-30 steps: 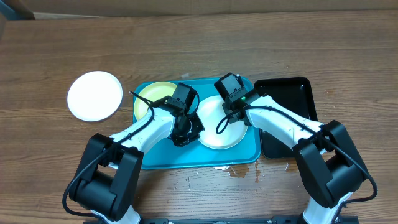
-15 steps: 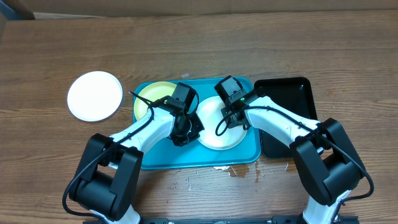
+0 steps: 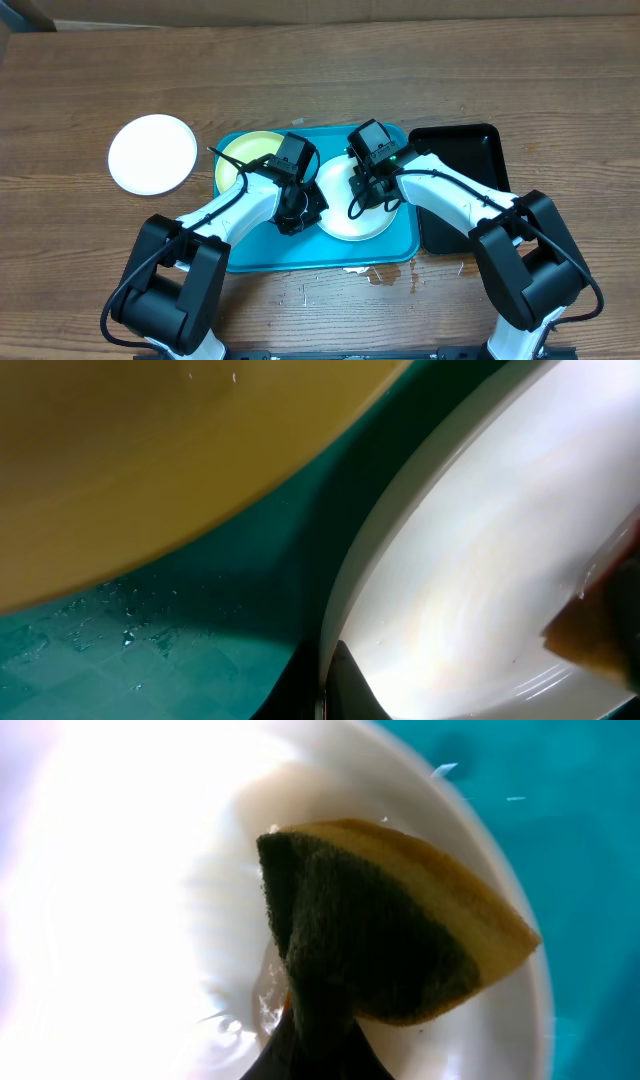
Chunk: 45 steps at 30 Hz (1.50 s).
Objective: Clean dirty plates on tray and stack at the side
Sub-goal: 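Scrub the sauce on the white plate with the sponge in right gripper, then return the sponge to the black tray and release it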
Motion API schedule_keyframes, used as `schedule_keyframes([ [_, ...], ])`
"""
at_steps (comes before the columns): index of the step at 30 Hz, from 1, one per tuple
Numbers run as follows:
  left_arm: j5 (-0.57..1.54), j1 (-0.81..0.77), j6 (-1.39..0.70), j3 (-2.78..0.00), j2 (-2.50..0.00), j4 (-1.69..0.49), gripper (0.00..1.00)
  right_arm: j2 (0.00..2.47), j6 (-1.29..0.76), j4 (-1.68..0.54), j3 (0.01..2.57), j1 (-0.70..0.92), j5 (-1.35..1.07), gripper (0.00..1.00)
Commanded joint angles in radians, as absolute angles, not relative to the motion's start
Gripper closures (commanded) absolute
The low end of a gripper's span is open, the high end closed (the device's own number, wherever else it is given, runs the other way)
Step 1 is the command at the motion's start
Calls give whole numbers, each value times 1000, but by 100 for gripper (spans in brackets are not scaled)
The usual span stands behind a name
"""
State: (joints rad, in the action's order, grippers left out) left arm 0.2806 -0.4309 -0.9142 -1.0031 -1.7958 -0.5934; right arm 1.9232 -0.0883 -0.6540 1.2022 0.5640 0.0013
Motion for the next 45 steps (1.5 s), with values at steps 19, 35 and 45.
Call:
schedule_keyframes([
  [19, 237, -424, -904, -996, -1820, -594, 94, 1856, 17, -1011, 1560, 331, -373, 96],
  [35, 233, -425, -884, -996, -1820, -595, 84, 1857, -26, -999, 1385, -6, -90, 96],
  [45, 237, -426, -822, -996, -1820, -595, 67, 1857, -27, -707, 1134, -4, -91, 74],
])
